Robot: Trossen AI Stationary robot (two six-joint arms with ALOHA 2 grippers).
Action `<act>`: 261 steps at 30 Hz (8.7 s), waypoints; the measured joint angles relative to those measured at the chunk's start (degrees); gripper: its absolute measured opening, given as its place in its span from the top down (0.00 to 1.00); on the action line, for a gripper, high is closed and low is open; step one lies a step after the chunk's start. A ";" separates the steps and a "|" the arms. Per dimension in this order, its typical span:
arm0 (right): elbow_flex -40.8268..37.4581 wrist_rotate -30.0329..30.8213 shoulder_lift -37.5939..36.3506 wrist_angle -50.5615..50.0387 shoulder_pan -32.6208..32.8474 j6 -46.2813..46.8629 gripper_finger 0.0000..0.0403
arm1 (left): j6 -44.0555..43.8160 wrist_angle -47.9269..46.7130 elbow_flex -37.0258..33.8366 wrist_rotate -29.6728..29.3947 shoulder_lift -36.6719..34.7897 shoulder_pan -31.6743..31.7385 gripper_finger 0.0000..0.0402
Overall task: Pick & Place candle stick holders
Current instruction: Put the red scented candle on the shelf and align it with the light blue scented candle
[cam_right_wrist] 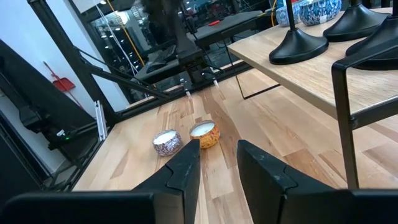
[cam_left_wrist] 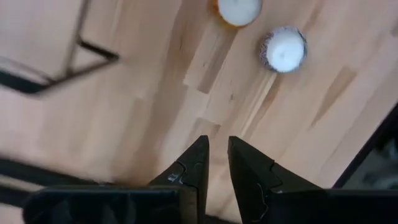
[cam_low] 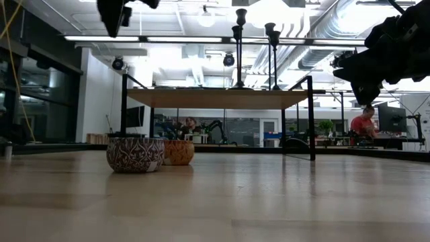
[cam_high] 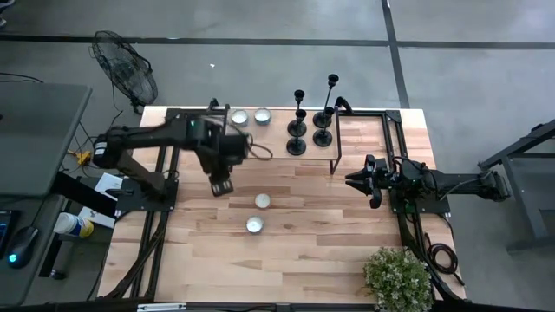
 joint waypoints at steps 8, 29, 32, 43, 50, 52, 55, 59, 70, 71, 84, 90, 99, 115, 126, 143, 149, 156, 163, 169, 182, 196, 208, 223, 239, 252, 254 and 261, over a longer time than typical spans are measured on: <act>0.01 0.00 0.01 -0.02 0.00 0.00 0.76 | -32.97 14.04 -9.45 -0.43 2.14 -9.21 0.86; 0.02 0.00 1.05 -0.02 0.00 -0.01 0.76 | -44.24 34.06 -16.07 1.97 14.86 -13.14 0.86; 0.00 0.00 1.13 -0.02 0.00 0.00 0.76 | -44.11 34.77 -16.07 2.16 16.48 -13.14 0.86; 0.02 0.02 1.98 0.04 0.00 -0.01 0.76 | -42.60 35.35 -16.07 1.51 19.87 -13.07 0.69; 0.00 0.00 2.40 0.02 0.02 -0.01 0.76 | -42.32 35.70 -16.32 1.22 21.86 -13.07 0.62; 0.01 0.01 2.62 0.00 0.00 -0.01 0.76 | -42.35 35.70 -16.29 1.78 22.40 -13.07 0.62; 0.01 0.01 2.66 0.01 0.00 0.00 0.76 | -42.38 35.87 -16.29 2.10 22.84 -13.07 0.62; 0.02 0.02 2.63 0.00 0.00 0.01 0.76 | -42.38 35.68 -16.29 1.54 22.82 -12.99 0.62; 0.00 0.00 2.63 0.02 0.02 0.01 0.76 | -42.38 34.20 -16.29 1.39 22.82 -12.99 0.66; 0.02 0.02 2.63 0.01 0.00 0.00 0.76 | -42.38 34.22 -16.29 1.41 22.82 -12.99 0.68; 0.02 0.01 2.63 0.02 0.00 0.01 0.76 | -42.26 34.20 -16.23 2.42 22.73 -12.99 0.95; 0.00 0.00 2.63 0.02 0.02 0.01 0.76 | -42.08 34.23 -16.22 2.50 22.73 -12.99 0.99; 0.00 0.00 2.63 0.01 0.01 0.01 0.76 | -41.13 33.69 -15.74 4.06 22.70 -12.99 1.00; 0.01 0.00 2.61 0.01 0.01 0.01 0.76 | -39.13 25.99 -8.48 3.93 22.55 -12.99 1.00; 0.00 0.00 2.63 0.02 0.00 0.01 0.76 | -40.07 23.32 -6.60 2.44 17.37 -12.99 1.00; 0.00 0.00 2.59 0.02 0.02 0.01 0.76 | -40.43 12.56 -1.15 -3.34 9.62 -11.01 1.00; 0.00 0.00 2.59 0.02 0.01 0.01 0.76 | -34.86 5.38 5.29 -6.19 9.57 -7.73 1.00; 0.01 0.00 2.59 0.02 0.00 0.01 0.76 | -27.18 3.30 8.43 -8.18 9.60 -3.36 1.00; 0.02 0.00 2.59 0.02 0.00 -0.01 0.76 | -19.71 2.85 8.43 -8.13 9.62 0.82 1.00; 0.02 0.00 2.59 0.02 0.00 0.01 0.76 | -14.62 2.86 8.43 -8.15 9.64 4.27 1.00; 0.02 0.00 2.59 0.02 0.02 0.01 0.76 | -3.35 2.77 8.43 -8.09 9.66 12.06 1.00; 0.00 0.00 2.59 0.02 0.00 0.01 0.76 | 7.49 2.73 8.43 -7.90 9.66 18.23 1.00; 0.02 0.00 2.59 0.02 0.02 0.01 0.76 | 12.77 2.75 8.43 -7.04 9.66 19.34 1.00; 0.01 0.00 2.59 0.02 0.01 0.00 0.76 | 17.25 2.75 8.43 -7.06 9.66 19.32 1.00; 0.00 0.01 2.58 0.02 0.01 0.00 0.76 | 16.85 4.15 8.43 -10.94 9.73 19.32 1.00; 0.01 0.00 2.57 0.02 0.01 0.01 0.76 | 23.54 3.88 8.43 -11.60 9.73 19.65 1.00; 0.02 0.00 2.59 0.02 0.00 0.01 0.76 | 25.40 3.88 8.41 -11.64 9.73 19.65 1.00; 0.01 0.00 2.57 0.02 0.01 0.01 0.76 | 27.49 3.80 8.41 -11.74 9.73 19.65 1.00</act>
